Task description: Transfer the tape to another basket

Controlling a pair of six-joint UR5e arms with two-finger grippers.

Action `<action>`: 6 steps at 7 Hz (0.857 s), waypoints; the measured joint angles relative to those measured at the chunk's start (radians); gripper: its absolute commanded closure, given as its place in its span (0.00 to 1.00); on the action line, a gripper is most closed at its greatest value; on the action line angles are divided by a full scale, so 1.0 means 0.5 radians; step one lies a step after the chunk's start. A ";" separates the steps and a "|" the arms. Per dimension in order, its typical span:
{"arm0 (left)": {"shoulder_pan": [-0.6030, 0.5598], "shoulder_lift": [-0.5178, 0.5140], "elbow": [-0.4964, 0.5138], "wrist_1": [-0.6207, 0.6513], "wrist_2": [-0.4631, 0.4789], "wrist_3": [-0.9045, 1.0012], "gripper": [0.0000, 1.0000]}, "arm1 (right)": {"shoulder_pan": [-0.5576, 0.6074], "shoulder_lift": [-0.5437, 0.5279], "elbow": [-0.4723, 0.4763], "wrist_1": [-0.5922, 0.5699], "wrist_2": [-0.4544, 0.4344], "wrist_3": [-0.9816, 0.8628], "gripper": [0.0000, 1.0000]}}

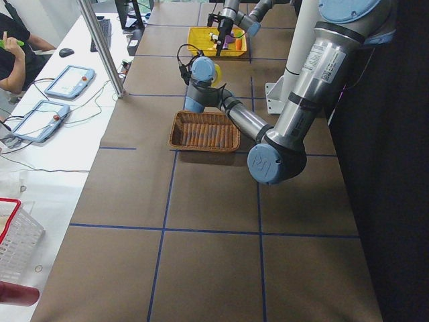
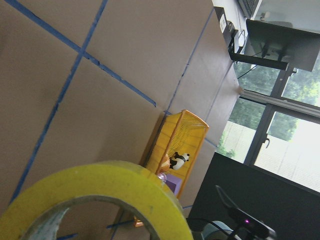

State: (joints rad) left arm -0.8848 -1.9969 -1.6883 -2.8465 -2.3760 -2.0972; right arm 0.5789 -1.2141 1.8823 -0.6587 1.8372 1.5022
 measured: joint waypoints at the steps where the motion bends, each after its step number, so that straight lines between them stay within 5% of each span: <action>1: -0.019 0.003 0.003 0.176 -0.045 0.209 1.00 | 0.052 0.036 0.018 -0.305 -0.035 -0.250 0.00; 4: -0.029 0.063 0.003 0.628 -0.062 0.834 1.00 | 0.213 0.123 0.029 -1.028 -0.207 -0.921 0.00; 6: -0.010 0.084 -0.002 0.892 -0.041 1.217 1.00 | 0.355 0.126 0.026 -1.315 -0.176 -1.256 0.00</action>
State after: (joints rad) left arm -0.8899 -1.9549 -1.6894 -2.4005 -2.3966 -1.4888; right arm 0.7566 -1.1513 1.8953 -1.3162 1.7494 0.8742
